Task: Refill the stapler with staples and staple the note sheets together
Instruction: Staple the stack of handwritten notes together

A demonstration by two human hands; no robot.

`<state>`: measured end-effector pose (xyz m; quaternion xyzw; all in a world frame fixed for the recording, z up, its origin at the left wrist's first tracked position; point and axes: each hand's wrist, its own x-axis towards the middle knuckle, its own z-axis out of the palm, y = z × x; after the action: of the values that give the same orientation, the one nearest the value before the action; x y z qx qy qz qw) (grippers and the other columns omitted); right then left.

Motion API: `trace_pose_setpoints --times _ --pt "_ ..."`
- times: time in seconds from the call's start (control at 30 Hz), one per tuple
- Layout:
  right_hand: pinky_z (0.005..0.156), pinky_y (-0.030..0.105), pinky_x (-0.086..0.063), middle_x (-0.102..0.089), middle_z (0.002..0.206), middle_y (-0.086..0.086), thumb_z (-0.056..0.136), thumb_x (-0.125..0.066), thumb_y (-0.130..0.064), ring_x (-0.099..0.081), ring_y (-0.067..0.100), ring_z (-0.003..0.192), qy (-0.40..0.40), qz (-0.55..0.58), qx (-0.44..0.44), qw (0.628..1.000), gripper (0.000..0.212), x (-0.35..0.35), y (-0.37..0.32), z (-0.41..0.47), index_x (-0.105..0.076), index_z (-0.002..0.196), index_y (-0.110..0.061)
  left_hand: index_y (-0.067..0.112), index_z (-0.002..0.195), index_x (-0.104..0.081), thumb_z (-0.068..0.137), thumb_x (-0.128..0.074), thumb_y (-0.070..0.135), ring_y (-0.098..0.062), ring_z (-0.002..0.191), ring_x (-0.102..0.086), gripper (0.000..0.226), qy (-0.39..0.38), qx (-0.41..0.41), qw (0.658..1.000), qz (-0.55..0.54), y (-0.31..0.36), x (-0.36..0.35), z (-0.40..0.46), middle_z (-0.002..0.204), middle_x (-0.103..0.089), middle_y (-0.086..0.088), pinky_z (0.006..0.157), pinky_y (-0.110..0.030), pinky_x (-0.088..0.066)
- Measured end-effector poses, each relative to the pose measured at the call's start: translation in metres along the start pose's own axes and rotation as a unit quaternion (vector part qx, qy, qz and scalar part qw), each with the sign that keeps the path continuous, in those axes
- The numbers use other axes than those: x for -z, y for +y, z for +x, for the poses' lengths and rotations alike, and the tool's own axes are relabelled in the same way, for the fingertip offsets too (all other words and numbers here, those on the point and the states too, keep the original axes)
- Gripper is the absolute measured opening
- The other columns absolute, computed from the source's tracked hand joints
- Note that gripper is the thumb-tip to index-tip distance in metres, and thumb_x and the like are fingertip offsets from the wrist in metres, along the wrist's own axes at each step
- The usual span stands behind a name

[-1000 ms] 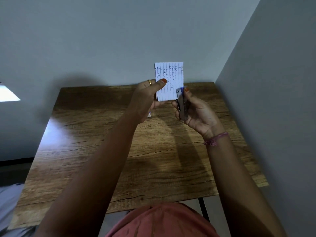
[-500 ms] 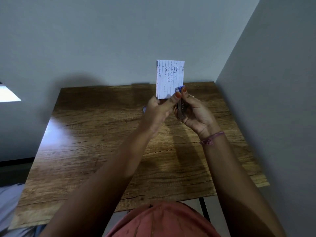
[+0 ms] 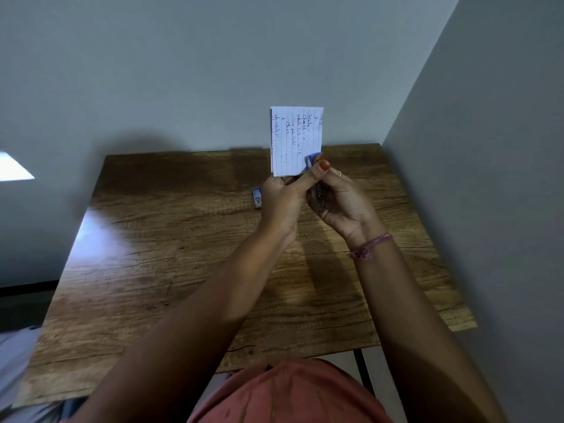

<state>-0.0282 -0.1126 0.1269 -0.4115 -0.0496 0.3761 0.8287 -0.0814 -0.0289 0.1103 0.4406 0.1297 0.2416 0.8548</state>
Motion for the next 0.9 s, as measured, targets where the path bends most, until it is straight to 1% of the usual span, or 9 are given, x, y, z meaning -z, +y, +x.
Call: trace_pose_setpoints --times 0.1,0.23,0.37,0.43,0.5,0.57,0.63,0.77,0.9 --pt "0.068 0.020 -0.058 -0.074 0.083 0.005 0.075 -0.065 -0.012 -0.069 0.015 0.081 0.001 0.003 0.010 1.000 0.012 -0.003 0.001 0.000 -0.077 0.075 -0.013 0.011 0.109 -0.067 0.073 -0.077 0.009 -0.022 0.101 -0.069 0.038 0.001 0.005 1.000 -0.008 -0.001 0.002 0.001 0.100 -0.075 -0.006 0.082 -0.029 -0.055" --pt "0.067 0.021 -0.058 -0.074 0.081 0.004 0.086 -0.060 -0.008 -0.069 0.014 0.079 0.006 -0.004 0.016 1.000 0.020 -0.004 0.001 0.001 -0.077 0.076 -0.011 0.007 0.113 -0.065 0.077 -0.074 0.004 -0.024 0.103 -0.068 0.037 0.006 0.023 1.000 -0.012 0.001 0.003 0.001 0.102 -0.074 -0.007 0.080 -0.029 -0.056" --pt "0.081 0.027 -0.055 -0.070 0.098 0.010 0.082 -0.062 -0.011 -0.066 0.020 0.093 0.005 -0.022 0.016 1.000 0.012 0.001 0.001 0.000 -0.071 0.089 -0.008 0.008 0.109 -0.067 0.081 -0.071 0.002 -0.024 0.103 -0.068 0.029 -0.054 0.048 0.997 -0.010 0.008 0.008 0.001 0.105 -0.073 -0.010 0.080 -0.029 -0.056" --pt "0.075 0.025 -0.058 -0.071 0.094 0.009 0.089 -0.058 -0.010 -0.068 0.018 0.087 -0.005 -0.025 0.016 1.000 0.012 0.003 0.001 0.001 -0.069 0.092 -0.007 0.004 0.117 -0.062 0.085 -0.067 0.007 -0.025 0.104 -0.067 0.032 -0.084 0.070 0.994 0.006 0.014 0.012 0.002 0.109 -0.071 -0.013 0.082 -0.030 -0.056" --pt "0.061 0.021 -0.055 -0.072 0.079 0.002 0.092 -0.056 -0.012 -0.068 0.012 0.073 -0.006 -0.034 0.016 0.999 0.016 0.002 0.000 0.001 -0.070 0.085 -0.011 0.007 0.118 -0.062 0.090 -0.063 0.018 -0.025 0.103 -0.067 0.029 -0.091 0.088 0.992 0.021 0.019 0.015 0.003 0.111 -0.070 -0.014 0.088 -0.036 -0.055" --pt "0.053 0.016 -0.048 -0.072 0.074 -0.003 0.091 -0.059 -0.015 -0.066 0.008 0.067 0.019 -0.072 0.021 0.997 0.018 0.002 -0.001 0.001 -0.073 0.080 -0.016 0.010 0.117 -0.062 0.092 -0.060 0.025 -0.026 0.100 -0.068 0.029 -0.054 0.090 0.994 0.034 0.022 0.019 0.005 0.111 -0.070 -0.013 0.091 -0.038 -0.054" --pt "0.052 0.015 -0.047 -0.072 0.082 -0.002 0.090 -0.062 -0.017 -0.066 0.008 0.072 0.046 -0.103 0.025 0.993 0.010 0.004 -0.002 0.003 -0.072 0.088 -0.015 0.013 0.112 -0.063 0.091 -0.060 0.024 -0.023 0.099 -0.069 0.024 -0.003 0.068 0.996 0.064 0.025 0.024 0.007 0.110 -0.072 -0.009 0.085 -0.035 -0.056" --pt "0.057 0.016 -0.047 -0.070 0.092 0.000 0.088 -0.065 -0.019 -0.066 0.007 0.075 0.079 -0.139 0.028 0.987 0.012 0.007 -0.003 0.006 -0.069 0.097 -0.013 0.010 0.101 -0.068 0.088 -0.064 0.016 -0.007 0.085 -0.070 0.015 0.067 -0.003 0.980 0.190 0.027 0.034 0.013 0.097 -0.074 -0.001 0.069 -0.021 -0.055" --pt "0.062 0.022 -0.048 -0.070 0.086 0.000 0.086 -0.067 -0.026 -0.065 0.008 0.076 0.073 -0.148 -0.006 0.986 0.022 0.012 -0.001 0.008 -0.068 0.104 -0.013 0.008 0.104 -0.070 0.085 -0.070 0.016 -0.010 0.082 -0.072 0.021 0.086 -0.019 0.970 0.227 0.025 0.043 0.016 0.095 -0.075 0.000 0.070 -0.023 -0.058"
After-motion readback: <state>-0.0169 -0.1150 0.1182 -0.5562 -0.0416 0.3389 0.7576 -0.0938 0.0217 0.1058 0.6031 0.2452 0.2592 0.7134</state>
